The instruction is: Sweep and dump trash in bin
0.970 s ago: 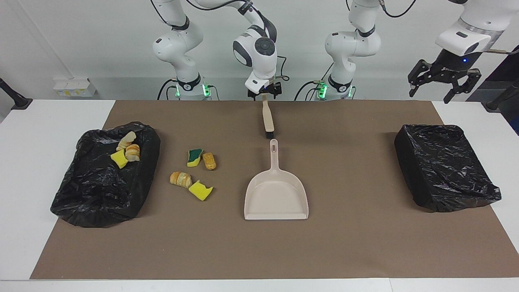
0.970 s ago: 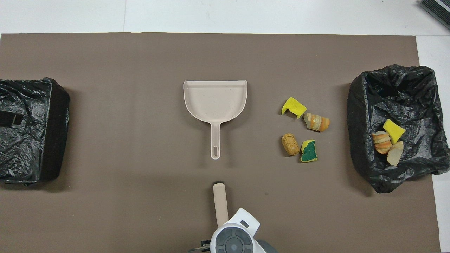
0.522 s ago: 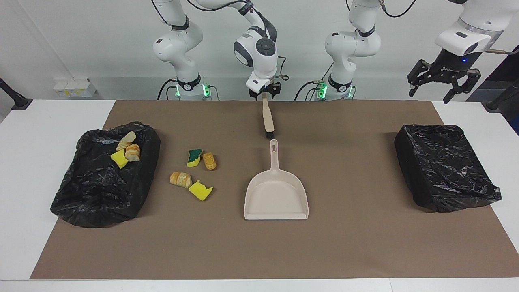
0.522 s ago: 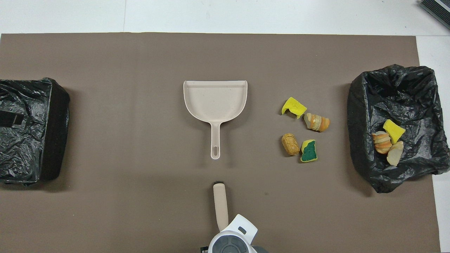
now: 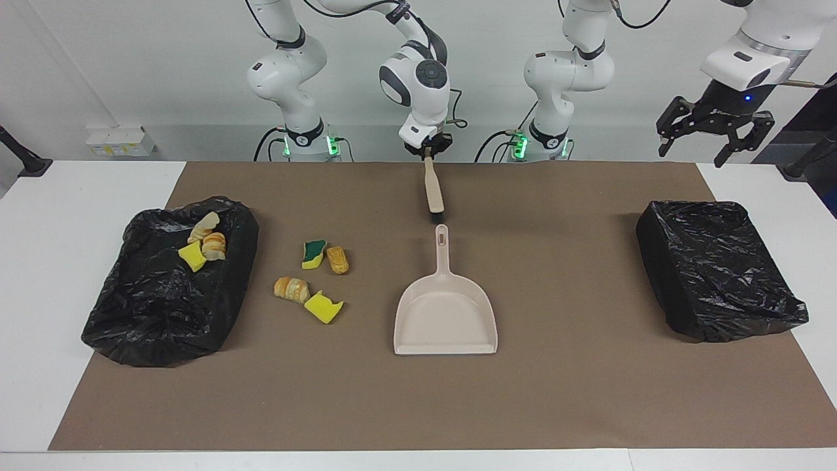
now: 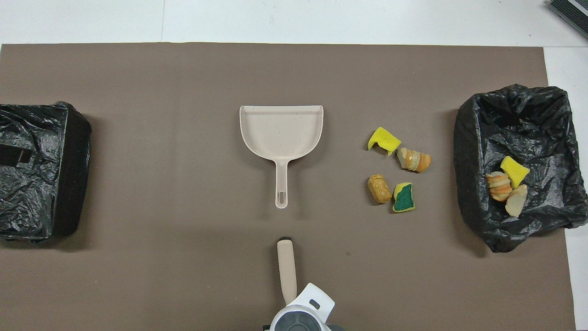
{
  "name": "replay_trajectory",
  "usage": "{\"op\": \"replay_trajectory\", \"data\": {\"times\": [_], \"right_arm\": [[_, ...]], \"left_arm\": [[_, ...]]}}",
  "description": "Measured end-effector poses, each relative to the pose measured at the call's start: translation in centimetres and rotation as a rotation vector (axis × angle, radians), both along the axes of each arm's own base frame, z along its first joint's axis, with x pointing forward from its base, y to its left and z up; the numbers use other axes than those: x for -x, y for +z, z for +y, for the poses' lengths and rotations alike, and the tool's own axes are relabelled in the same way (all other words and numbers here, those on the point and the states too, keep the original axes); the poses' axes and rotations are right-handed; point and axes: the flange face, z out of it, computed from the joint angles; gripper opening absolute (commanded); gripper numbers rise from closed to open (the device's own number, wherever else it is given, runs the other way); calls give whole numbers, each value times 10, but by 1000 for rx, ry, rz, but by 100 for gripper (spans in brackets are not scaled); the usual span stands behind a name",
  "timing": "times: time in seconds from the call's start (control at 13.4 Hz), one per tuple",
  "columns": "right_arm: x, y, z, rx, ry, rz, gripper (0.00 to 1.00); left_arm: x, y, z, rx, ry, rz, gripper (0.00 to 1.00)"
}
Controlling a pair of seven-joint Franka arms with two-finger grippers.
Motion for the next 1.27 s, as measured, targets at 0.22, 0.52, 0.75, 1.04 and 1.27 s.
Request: {"op": "replay_trajectory", "data": {"times": [0.22,0.52,0.75,1.04,1.27], "right_arm": [[-20,21,-3,0,-29,17,0],[-63,86,-48,-4,-89,51,0],[-92,121,-108,-3,-89,28,0],[-151,125,-205,85,-49,-58,0],[-195,108,-268,216,51,-48,0]], "left_arm": [[-1,2,-1,0,-1,-16,100],[-1,2,-3,0,-5,-17,100],[-2,2,-4,0,-6,-17,100],[-3,1,-6,0,-2,-15,100],[-6,-1,-15,5,37,-22,100]]}}
